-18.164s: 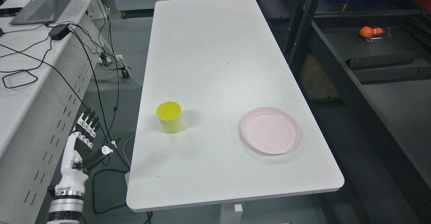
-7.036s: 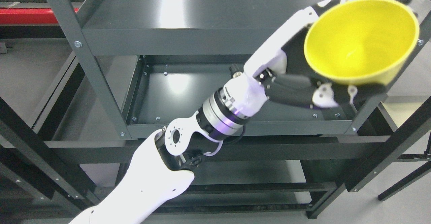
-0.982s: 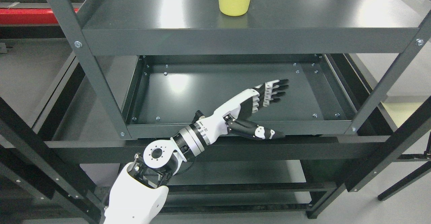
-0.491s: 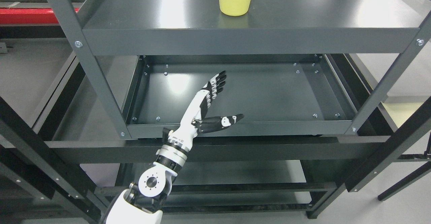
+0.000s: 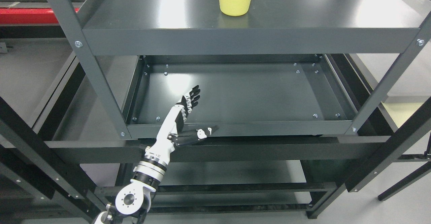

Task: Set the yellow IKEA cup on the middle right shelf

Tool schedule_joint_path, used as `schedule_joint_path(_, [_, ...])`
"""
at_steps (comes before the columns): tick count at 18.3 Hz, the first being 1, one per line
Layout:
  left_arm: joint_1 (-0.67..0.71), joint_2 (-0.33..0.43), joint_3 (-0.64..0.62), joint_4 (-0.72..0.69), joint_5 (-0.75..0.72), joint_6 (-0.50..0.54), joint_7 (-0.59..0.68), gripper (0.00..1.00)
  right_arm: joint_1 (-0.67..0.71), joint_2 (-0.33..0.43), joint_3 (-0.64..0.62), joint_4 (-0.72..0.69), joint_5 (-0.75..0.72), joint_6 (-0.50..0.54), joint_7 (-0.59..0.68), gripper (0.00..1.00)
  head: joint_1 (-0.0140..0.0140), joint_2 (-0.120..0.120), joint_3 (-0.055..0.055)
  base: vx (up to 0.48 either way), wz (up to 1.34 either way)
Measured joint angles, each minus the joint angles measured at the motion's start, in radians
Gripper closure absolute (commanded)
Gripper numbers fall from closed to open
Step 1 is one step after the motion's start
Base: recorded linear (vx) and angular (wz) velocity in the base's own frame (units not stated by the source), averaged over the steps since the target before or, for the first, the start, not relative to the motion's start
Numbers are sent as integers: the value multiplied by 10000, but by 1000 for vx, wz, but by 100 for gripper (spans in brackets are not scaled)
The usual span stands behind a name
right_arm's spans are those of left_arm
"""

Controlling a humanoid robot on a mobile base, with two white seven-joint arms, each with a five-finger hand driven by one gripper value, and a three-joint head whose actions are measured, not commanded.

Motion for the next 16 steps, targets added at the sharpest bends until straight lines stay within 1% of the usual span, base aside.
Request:
schedule_joint_path(7, [-166, 0, 1094, -300, -46, 352, -13, 1, 0, 0, 0, 0, 0, 0, 0, 1, 0, 0, 0, 0, 0])
schedule_joint_path(16, [-315, 0, 1796, -486, -58, 358, -32, 1, 0, 0, 0, 0, 0, 0, 0, 0, 0, 0, 0, 0, 0])
